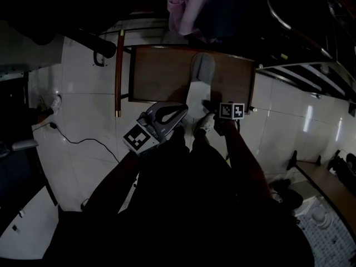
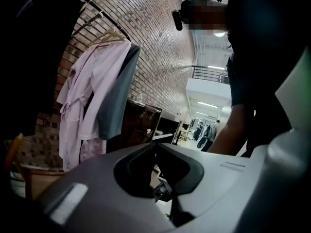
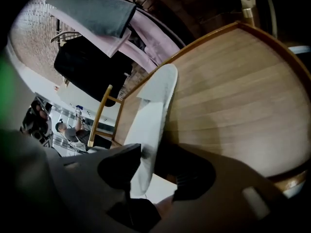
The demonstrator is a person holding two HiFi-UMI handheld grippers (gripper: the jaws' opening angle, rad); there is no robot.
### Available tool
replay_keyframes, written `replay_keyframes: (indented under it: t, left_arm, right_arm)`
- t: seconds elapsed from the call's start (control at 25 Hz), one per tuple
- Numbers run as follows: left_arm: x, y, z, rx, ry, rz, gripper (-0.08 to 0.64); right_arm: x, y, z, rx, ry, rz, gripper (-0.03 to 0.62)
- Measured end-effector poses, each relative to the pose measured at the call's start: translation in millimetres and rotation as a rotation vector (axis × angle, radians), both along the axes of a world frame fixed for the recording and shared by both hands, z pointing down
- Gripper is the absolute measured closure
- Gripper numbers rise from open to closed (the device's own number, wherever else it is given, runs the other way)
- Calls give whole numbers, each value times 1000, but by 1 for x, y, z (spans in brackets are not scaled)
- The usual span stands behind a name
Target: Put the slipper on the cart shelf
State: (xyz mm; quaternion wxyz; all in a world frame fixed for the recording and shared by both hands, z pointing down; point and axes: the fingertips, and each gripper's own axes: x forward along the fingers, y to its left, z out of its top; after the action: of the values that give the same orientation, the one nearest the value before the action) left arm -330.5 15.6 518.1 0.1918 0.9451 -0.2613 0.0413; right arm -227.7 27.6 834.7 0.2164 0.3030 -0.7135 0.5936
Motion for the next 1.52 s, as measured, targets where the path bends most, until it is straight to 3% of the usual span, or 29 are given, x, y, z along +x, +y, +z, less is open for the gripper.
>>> replay_keyframes:
  t: [0.12, 0.32, 0.52, 0.8, 1.04, 1.24, 1.52]
  left_arm:
    - [-5, -2, -1, 1, -3, -18, 552]
    - [-12, 0, 1, -11, -24, -32, 552]
    - [-10, 4, -3, -1, -28, -25, 552]
    - [2, 11, -6, 33, -29, -10, 552]
    - [15, 15, -31, 77, -9, -11, 552]
    - [24, 23, -46, 111, -6, -9, 552]
    - [45, 20, -78, 155, 31, -3, 552]
  right_arm:
    - [-4, -5, 2, -14, -12, -6, 407]
    - [-11, -2, 1, -52, -64, 3, 497]
    - [-7, -1, -13, -6, -93, 24, 523]
    - [9, 7, -56, 193, -53, -32, 532]
    - [26, 7, -127, 339, -121, 15, 532]
    - [32, 7, -197, 514, -131, -31, 532]
    - [38, -5, -285, 680, -196, -14, 532]
